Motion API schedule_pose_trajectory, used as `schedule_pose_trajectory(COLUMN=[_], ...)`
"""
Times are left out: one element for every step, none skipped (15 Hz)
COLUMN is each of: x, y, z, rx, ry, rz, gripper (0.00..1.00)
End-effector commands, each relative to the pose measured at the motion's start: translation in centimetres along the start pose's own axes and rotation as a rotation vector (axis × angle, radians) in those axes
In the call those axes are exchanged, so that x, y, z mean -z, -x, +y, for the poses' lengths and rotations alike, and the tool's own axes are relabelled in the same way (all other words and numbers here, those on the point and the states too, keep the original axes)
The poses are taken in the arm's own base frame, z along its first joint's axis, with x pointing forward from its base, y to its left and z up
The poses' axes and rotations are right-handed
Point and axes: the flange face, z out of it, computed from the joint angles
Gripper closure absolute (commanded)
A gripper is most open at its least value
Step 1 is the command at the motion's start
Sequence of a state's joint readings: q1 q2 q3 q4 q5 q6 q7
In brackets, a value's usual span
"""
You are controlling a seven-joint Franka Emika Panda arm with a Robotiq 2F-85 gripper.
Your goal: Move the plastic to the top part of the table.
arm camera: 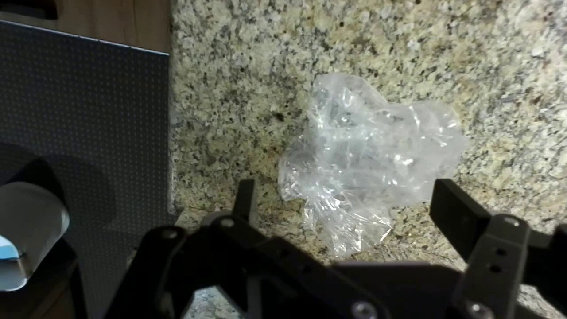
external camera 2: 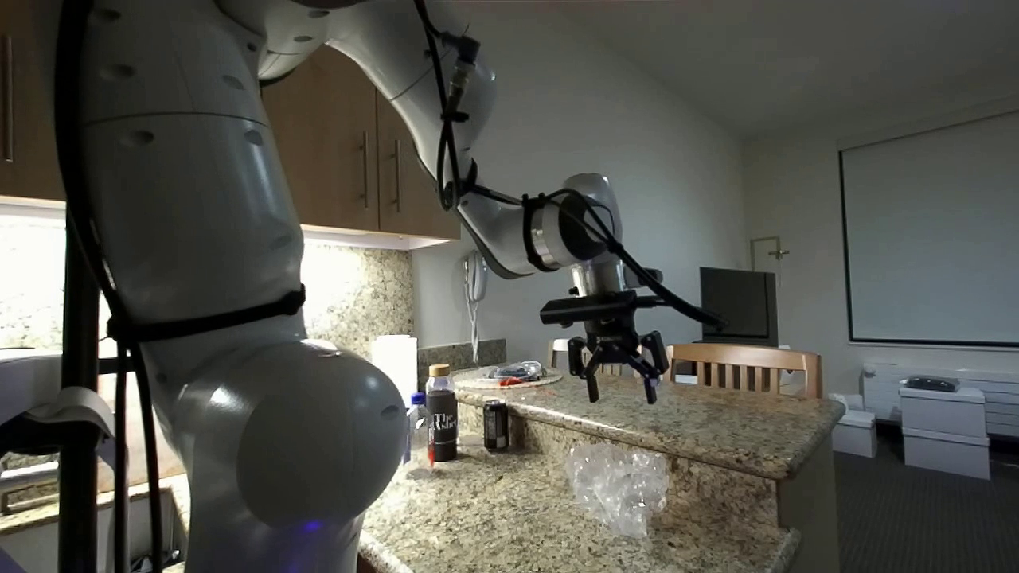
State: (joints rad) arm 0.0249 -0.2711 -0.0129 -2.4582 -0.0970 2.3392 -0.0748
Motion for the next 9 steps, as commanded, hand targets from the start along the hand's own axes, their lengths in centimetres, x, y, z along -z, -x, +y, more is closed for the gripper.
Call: schedule_pose_trajectory(x=[-1.4, -2.0, -2.7, -3.2, -4.1, -4.6, -5.1, -5.5, -5.4], y=[1.8, 2.0, 2.3, 2.5, 2.8, 3.1, 3.5, 3.7, 3.7], z=[3.0, 3.5, 4.0, 4.4, 4.5, 4.6, 4.5, 4.4, 4.1], rx=[0.034, 0.037, 0.037, 0.038, 0.040, 0.041, 0.042, 0.045, 0.053], ry=[0.013, 0.016, 0.020, 0.016, -0.001, -0.009, -0.026, -0.040, -0.047], rz=[0.091, 0.120, 0.149, 0.167, 0.181, 0.196, 0.207, 0.216, 0.209], gripper=[0.00, 0.00, 0.00, 0.00, 0.00, 0.00, 0.00, 0.00, 0.00])
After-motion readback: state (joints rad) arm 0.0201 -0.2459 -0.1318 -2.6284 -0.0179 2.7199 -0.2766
